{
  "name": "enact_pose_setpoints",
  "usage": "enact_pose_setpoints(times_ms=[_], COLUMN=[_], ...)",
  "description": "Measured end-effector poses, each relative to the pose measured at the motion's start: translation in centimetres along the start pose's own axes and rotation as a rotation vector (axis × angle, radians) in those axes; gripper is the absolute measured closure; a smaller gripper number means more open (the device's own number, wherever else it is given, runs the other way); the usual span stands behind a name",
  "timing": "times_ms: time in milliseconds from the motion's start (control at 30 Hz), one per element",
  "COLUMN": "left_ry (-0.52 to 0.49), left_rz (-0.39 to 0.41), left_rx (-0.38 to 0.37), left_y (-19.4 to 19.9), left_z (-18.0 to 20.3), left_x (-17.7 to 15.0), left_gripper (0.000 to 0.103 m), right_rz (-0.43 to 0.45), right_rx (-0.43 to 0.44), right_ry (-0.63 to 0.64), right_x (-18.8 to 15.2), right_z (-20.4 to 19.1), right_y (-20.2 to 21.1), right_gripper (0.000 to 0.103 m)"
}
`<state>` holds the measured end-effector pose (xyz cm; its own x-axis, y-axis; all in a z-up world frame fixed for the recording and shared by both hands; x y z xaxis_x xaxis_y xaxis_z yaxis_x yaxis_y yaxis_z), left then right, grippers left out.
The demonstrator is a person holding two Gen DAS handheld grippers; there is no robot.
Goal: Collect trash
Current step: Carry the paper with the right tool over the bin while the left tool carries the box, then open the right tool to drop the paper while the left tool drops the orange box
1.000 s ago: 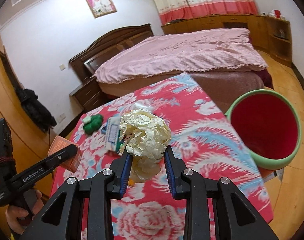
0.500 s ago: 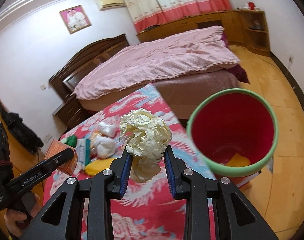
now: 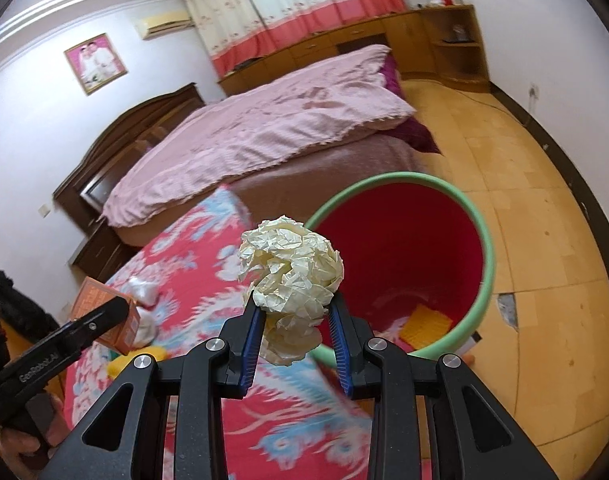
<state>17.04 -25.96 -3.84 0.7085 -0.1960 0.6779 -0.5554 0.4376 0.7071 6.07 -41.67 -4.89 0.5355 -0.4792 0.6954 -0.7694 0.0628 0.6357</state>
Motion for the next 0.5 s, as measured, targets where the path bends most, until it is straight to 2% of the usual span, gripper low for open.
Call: enact_pose_setpoints(times_ms=[500], left_ry=[-0.061], left_rz=[-0.060], left_rx=[-0.071], left_y=[-5.5], left_z=[5.2], left_x=[0.1], left_gripper=[0.041], right_rz=[-0.043], right_rx=[-0.111], right_ry=[-0.058], right_x=[-0.1], right_z=[6.1], right_y=[-3.3], right_gripper=[0.067])
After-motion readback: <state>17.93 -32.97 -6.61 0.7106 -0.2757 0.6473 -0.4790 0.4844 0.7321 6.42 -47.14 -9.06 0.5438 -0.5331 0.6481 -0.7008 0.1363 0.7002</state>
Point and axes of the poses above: each gripper's, at about its wrist camera, not at the fingertips, and y roughly against the way its jaws point, z to its right, x to its top, the point moved 8 cm from there along -y, roughly the way its jaws point, and after that the axes turned 4 degrees about y, right-handed, at the moved point
